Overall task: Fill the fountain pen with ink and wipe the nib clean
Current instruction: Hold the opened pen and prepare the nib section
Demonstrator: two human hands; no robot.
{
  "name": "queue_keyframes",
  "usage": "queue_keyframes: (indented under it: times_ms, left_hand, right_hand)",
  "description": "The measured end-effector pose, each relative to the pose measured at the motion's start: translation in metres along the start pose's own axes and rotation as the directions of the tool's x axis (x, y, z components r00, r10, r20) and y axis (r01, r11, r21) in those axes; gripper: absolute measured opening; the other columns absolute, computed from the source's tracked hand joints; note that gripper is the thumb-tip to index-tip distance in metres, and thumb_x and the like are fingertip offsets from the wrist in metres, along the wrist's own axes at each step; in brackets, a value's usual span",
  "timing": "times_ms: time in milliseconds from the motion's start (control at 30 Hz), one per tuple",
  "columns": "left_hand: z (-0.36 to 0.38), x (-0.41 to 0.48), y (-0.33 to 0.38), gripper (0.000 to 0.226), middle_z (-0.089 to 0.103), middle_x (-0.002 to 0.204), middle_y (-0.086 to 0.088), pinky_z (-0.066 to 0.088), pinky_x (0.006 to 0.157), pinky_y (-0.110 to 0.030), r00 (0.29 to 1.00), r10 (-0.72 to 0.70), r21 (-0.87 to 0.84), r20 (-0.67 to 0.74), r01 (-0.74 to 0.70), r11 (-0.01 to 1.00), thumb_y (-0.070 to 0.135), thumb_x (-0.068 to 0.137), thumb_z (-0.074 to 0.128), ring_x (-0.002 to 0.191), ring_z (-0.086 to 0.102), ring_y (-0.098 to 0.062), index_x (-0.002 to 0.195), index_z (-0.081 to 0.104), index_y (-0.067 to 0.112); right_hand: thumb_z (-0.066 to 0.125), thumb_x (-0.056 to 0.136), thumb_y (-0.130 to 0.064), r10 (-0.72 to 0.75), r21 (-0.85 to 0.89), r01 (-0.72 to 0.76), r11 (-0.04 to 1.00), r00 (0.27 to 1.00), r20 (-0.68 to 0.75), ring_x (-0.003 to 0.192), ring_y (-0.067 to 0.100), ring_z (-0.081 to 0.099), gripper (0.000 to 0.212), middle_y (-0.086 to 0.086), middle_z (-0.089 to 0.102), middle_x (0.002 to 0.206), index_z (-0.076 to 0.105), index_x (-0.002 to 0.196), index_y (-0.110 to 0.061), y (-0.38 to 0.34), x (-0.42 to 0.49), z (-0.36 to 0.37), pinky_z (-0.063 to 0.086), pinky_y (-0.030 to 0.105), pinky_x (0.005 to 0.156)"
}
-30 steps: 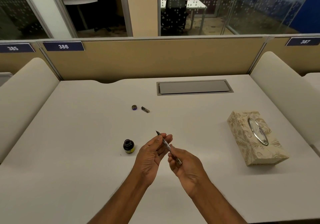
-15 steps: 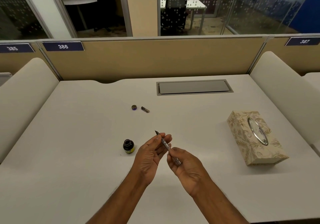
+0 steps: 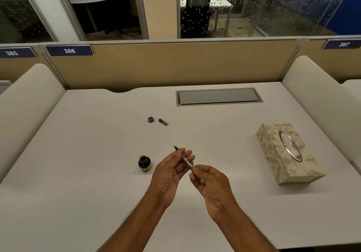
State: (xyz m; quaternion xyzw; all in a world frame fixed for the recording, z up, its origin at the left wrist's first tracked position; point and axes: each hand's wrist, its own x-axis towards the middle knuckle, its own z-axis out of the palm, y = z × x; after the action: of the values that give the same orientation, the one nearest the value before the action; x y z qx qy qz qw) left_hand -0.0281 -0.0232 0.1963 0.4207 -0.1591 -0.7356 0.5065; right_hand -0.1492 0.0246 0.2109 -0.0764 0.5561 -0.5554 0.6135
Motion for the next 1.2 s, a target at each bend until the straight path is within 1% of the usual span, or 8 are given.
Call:
queue_keyframes:
  times_ms: [133,300,433,567,800,933,1067,1200]
  left_hand:
    - [-0.001,0.001,0.000,0.027,0.076,0.119,-0.021,0.058,0.097,-0.042,1.000,0.001,-0.003,0.000,-0.001,1.000,0.011,0.103,0.054,0.109,0.075,-0.031,0.123,0.066,-0.001]
    - [0.000,0.003,-0.001,0.026,0.075,0.118,-0.024,0.060,0.096,-0.043,1.000,-0.015,-0.044,-0.003,0.015,0.999,0.008,0.102,0.054,0.108,0.075,-0.034,0.121,0.066,-0.005]
    - [-0.001,0.002,-0.001,0.025,0.075,0.118,-0.024,0.060,0.094,-0.041,1.000,-0.017,-0.052,-0.001,0.017,0.999,0.009,0.102,0.054,0.108,0.075,-0.034,0.120,0.066,-0.004]
    - [-0.001,0.003,-0.001,0.026,0.075,0.118,-0.025,0.061,0.092,-0.041,1.000,-0.017,-0.066,-0.006,0.017,0.998,0.008,0.102,0.054,0.107,0.075,-0.034,0.120,0.066,-0.005]
    - [-0.002,0.005,-0.002,0.026,0.075,0.118,-0.024,0.060,0.094,-0.041,1.000,-0.022,-0.057,-0.011,0.021,0.998,0.009,0.102,0.054,0.109,0.075,-0.033,0.121,0.066,-0.005]
    - [-0.002,0.008,-0.001,0.026,0.075,0.118,-0.023,0.060,0.095,-0.041,1.000,-0.025,-0.045,-0.017,0.024,0.999,0.009,0.102,0.054,0.108,0.075,-0.032,0.121,0.066,-0.004]
    - [-0.001,0.010,-0.001,0.024,0.076,0.117,-0.023,0.061,0.093,-0.040,0.999,-0.027,-0.052,-0.028,0.025,0.998,0.010,0.102,0.055,0.108,0.075,-0.032,0.119,0.066,-0.004]
    - [-0.003,0.015,0.009,0.022,0.078,0.112,-0.022,0.061,0.091,-0.040,0.998,0.013,-0.132,-0.066,-0.022,0.991,0.009,0.102,0.054,0.101,0.078,-0.030,0.116,0.067,-0.003]
  right_hand:
    - [0.077,0.085,-0.003,0.002,-0.012,-0.002,1.000,1.000,0.008,0.082,0.027,0.072,0.012,0.018,0.074,0.091,0.074,0.095,0.002,-0.001,0.000,0.000,0.062,0.037,0.084]
    - [0.071,0.086,0.007,-0.006,-0.029,0.006,1.000,1.000,-0.010,0.077,0.026,0.069,0.007,0.019,0.072,0.090,0.073,0.091,0.004,-0.001,0.002,0.000,0.062,0.034,0.079]
    - [0.075,0.088,-0.008,0.062,0.000,-0.062,0.998,0.998,0.000,0.076,0.026,0.070,0.013,0.016,0.073,0.083,0.073,0.095,0.003,0.000,0.002,-0.001,0.063,0.034,0.075]
    - [0.072,0.086,0.004,0.054,-0.010,-0.054,0.998,0.999,0.004,0.076,0.025,0.067,0.010,0.018,0.071,0.089,0.072,0.096,0.003,0.001,0.003,-0.002,0.062,0.032,0.075]
    - [0.076,0.085,-0.003,0.082,-0.031,-0.082,0.996,0.997,0.000,0.073,0.022,0.066,0.019,0.016,0.071,0.087,0.072,0.103,0.003,0.002,0.004,-0.003,0.061,0.029,0.068]
    - [0.076,0.089,-0.029,0.152,-0.073,-0.152,0.986,0.988,-0.007,0.072,0.024,0.068,0.028,0.015,0.075,0.084,0.075,0.099,-0.003,-0.001,0.004,-0.003,0.060,0.031,0.063]
    - [0.069,0.093,-0.016,0.135,-0.068,-0.134,0.989,0.991,0.018,0.064,0.019,0.063,0.019,0.012,0.071,0.074,0.074,0.100,0.001,0.002,0.006,-0.006,0.058,0.028,0.060]
    - [0.067,0.093,-0.005,0.044,-0.124,-0.036,0.992,0.997,0.062,0.076,0.022,0.068,0.010,0.015,0.074,0.084,0.075,0.099,-0.003,0.003,0.006,-0.015,0.059,0.032,0.073]
